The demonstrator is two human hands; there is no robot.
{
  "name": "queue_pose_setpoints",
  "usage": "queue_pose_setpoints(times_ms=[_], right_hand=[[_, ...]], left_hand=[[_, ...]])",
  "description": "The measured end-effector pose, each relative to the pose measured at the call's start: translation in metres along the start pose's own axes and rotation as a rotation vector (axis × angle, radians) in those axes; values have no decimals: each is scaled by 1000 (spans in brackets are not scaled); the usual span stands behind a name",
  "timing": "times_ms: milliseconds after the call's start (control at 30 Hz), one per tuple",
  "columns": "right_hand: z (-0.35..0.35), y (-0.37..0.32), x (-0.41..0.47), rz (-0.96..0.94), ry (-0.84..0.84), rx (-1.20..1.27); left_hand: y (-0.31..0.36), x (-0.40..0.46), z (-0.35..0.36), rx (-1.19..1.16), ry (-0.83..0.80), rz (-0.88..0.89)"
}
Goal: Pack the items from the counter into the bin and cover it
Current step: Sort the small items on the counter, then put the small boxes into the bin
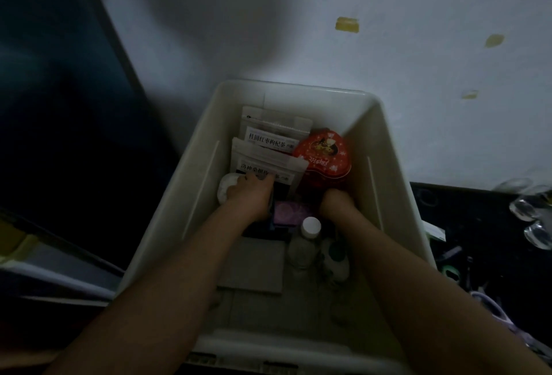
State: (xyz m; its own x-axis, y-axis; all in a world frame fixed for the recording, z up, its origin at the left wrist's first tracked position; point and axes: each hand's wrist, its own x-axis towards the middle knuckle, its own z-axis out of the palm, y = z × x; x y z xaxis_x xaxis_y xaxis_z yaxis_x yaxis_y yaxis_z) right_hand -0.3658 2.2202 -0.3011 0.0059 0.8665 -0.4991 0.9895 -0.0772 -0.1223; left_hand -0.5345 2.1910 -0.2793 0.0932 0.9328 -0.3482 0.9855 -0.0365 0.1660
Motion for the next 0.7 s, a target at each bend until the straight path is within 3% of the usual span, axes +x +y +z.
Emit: queue_pose_setpoints(times_ms=[133,233,367,500,700], right_hand=[[-55,-6,-25,-104,-1,203],[-92,9,-56,-288,263,374],[-116,53,-82,-342,550,735],[-121,112,-87,-293,585,837],[-103,225,-85,-171,528,822]], left_hand=[[19,-13,-31,-150,82,81],[45,-26,-55,-320,215,105],[94,-38,-72,-454,441,176],[160,-44,-65,-481,497,270],[264,-37,-37,-365,375,303]])
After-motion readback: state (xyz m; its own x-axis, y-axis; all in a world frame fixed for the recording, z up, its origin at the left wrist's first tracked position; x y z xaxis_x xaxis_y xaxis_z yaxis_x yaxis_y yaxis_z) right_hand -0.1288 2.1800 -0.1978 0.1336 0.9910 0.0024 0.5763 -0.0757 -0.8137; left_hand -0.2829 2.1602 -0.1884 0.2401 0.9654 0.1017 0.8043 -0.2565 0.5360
